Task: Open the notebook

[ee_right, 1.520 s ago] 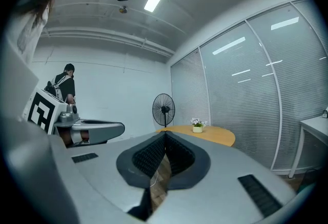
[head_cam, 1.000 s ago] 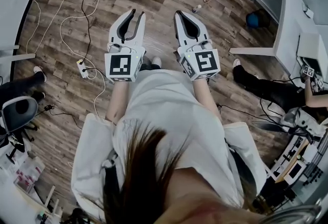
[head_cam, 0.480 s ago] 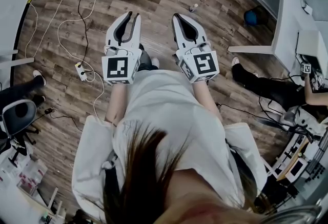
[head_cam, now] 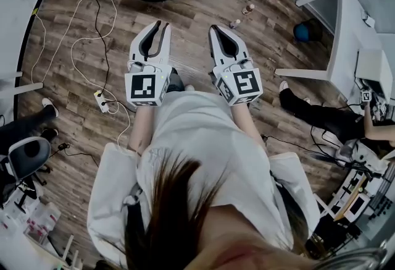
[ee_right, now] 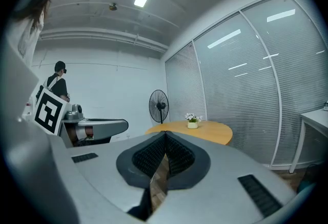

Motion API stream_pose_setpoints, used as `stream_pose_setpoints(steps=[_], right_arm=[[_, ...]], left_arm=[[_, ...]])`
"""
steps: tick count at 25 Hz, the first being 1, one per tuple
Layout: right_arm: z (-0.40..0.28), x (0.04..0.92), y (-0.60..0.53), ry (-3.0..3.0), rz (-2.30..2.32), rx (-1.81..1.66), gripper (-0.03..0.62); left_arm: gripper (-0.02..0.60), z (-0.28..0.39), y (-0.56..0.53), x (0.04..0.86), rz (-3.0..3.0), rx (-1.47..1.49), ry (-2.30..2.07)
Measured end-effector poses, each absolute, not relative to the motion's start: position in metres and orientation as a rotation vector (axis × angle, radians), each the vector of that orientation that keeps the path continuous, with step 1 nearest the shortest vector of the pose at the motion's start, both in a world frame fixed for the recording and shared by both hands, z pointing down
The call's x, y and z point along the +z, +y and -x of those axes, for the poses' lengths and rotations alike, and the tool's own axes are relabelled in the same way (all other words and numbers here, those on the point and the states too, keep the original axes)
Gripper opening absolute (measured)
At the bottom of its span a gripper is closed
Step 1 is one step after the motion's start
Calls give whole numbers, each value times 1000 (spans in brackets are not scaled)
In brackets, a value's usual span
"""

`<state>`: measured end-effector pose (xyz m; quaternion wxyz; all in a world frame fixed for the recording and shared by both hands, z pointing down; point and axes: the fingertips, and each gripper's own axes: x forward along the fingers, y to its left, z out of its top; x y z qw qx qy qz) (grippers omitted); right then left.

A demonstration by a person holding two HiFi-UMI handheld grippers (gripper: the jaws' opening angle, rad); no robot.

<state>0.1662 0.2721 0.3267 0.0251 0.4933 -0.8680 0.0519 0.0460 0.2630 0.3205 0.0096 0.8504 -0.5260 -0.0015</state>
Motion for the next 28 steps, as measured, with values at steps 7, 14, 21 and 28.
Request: stream_pose_setpoints(steps=[7, 14, 21, 28], right_arm=[[-129, 320, 205, -2656, -1563, 169, 1], [-102, 329, 164, -2625, -1586, 191, 1], [-92, 334, 147, -2611, -1593, 209, 0], [-94, 340, 129, -2614, -1584, 236, 2]], left_arm=[[80, -6, 194, 314, -2683, 38, -1601], [80, 28, 147, 323, -2673, 29, -1588], [80, 47, 127, 331, -2644, 29, -1600], [80, 48, 113, 334, -2628, 42, -1614]])
